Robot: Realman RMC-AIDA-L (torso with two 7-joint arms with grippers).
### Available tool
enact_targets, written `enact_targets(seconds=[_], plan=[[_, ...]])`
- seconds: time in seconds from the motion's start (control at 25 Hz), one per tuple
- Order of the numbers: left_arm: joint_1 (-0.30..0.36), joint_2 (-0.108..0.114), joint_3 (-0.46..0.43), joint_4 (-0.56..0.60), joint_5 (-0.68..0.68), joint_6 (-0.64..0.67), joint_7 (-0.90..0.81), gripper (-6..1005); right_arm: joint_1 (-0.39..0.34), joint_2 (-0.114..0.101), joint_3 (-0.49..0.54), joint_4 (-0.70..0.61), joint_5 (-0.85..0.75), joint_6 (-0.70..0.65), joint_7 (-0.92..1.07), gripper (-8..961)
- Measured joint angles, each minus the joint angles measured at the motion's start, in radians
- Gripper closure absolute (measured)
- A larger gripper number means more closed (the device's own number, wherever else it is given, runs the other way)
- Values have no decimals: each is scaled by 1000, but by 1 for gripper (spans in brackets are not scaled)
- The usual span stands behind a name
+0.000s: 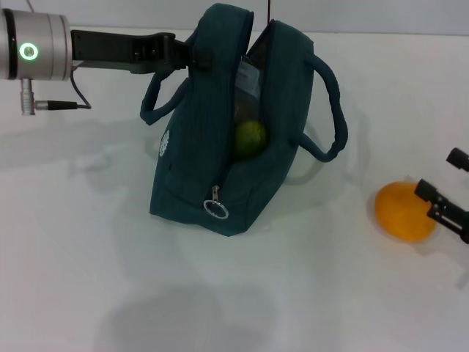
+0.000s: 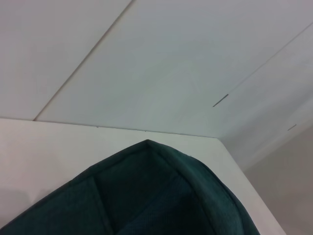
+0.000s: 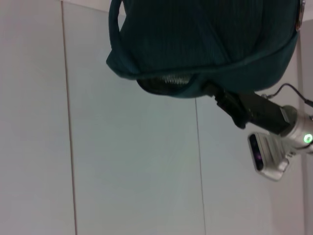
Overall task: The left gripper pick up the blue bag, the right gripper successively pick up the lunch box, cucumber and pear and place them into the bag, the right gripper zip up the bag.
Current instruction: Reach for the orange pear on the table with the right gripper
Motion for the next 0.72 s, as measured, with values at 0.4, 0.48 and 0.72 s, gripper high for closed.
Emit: enact_targets(seconds=[0.4,0.48,0.72], plan=[[4,0,-1,0,-1,-1,0,901,17,8,-11,1,-32,18,-1,230],[5,0,-1,0,-1,-2,0,901,14,8,-12,1,-32,15,-1,231],[5,0,-2,0,-1,-2,0,901,12,10,-11,2,-33,13,-1,328]])
